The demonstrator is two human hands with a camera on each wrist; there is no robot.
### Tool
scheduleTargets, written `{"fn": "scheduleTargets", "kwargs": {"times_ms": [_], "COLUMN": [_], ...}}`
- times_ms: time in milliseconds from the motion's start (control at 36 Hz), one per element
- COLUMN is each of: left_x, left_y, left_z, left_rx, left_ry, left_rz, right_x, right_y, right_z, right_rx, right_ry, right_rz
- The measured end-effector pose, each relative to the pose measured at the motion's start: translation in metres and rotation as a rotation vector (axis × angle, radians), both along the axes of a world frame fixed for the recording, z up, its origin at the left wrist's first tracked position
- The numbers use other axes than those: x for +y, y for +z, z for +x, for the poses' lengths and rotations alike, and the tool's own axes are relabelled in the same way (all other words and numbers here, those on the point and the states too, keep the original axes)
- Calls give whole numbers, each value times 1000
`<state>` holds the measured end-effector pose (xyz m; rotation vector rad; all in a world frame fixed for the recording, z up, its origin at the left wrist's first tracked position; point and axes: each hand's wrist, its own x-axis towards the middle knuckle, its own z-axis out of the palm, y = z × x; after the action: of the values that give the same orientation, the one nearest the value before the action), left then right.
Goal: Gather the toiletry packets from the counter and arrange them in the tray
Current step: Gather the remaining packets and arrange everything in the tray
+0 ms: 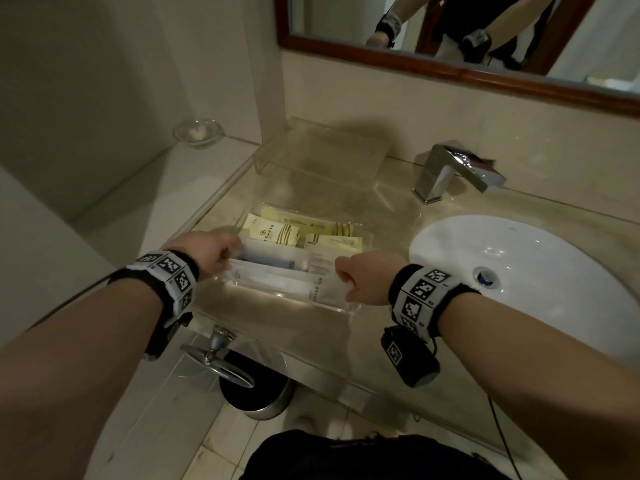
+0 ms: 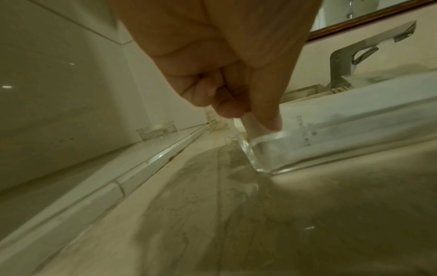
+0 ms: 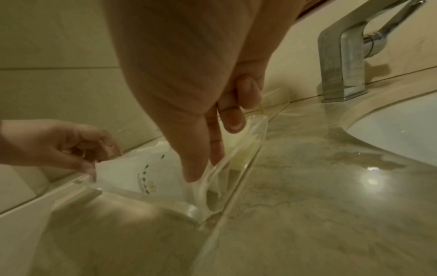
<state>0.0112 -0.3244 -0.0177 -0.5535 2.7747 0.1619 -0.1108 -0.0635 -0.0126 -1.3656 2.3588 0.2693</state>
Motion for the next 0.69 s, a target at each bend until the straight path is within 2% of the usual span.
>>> {"fn": "scheduleTargets", "kwargs": {"times_ms": [167,361,694], "left_x": [1,1,7], "left_y": [3,4,8], "left_z": [-6,-9,-11], "left_rx": [-117,-147,-177], "left_ry": [45,57,-80], "left_rz": [-45,-46,-52], "right_x": [-3,-4,-8], "right_y": [-2,3,2], "right_z": [-1,-1,3], "right_rx": [-11,-13,6], "right_ry": [-10,-8,-21], "right_rz": [11,44,78]}}
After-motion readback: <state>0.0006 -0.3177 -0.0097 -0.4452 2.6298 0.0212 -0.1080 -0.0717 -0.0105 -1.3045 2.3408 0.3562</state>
